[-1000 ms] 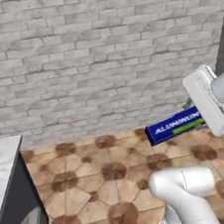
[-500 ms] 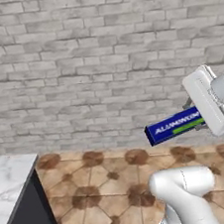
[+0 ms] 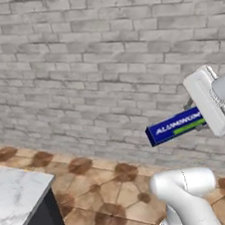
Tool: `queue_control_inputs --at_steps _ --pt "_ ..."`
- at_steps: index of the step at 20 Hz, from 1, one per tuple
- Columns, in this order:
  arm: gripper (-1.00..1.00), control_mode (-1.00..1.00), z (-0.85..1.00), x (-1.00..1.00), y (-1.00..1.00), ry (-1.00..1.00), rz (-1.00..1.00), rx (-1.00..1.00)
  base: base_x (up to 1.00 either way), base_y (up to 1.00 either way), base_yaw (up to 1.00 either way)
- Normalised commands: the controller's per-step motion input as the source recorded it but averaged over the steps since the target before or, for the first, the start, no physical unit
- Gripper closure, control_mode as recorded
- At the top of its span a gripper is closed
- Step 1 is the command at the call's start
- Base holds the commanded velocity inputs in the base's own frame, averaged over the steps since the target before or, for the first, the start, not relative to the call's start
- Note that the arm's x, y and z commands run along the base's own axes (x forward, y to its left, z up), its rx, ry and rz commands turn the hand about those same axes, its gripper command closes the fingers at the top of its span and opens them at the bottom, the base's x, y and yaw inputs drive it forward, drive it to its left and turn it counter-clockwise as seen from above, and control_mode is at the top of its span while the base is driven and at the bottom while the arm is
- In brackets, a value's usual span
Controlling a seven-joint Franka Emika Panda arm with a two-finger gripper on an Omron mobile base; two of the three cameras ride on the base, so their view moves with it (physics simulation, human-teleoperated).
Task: Retrieve the tupperware and aluminum foil from the cabinet and place them on the dining counter near the plate with tomato and fish to prepare for storing leftovers.
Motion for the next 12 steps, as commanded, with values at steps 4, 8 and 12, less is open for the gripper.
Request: queue_control_inputs --at_steps 4,8,12 --pt "1.00 1.00 0.00 0.00 0.00 0.00 0.00 0.00 1.00 0.00 0.52" --pt "1.00 1.00 0.00 0.00 0.00 0.00 0.00 0.00 1.00 0.00 0.55" --pt "1.00 1.00 0.00 0.00 0.00 0.00 0.00 0.00 1.00 0.00 0.57"
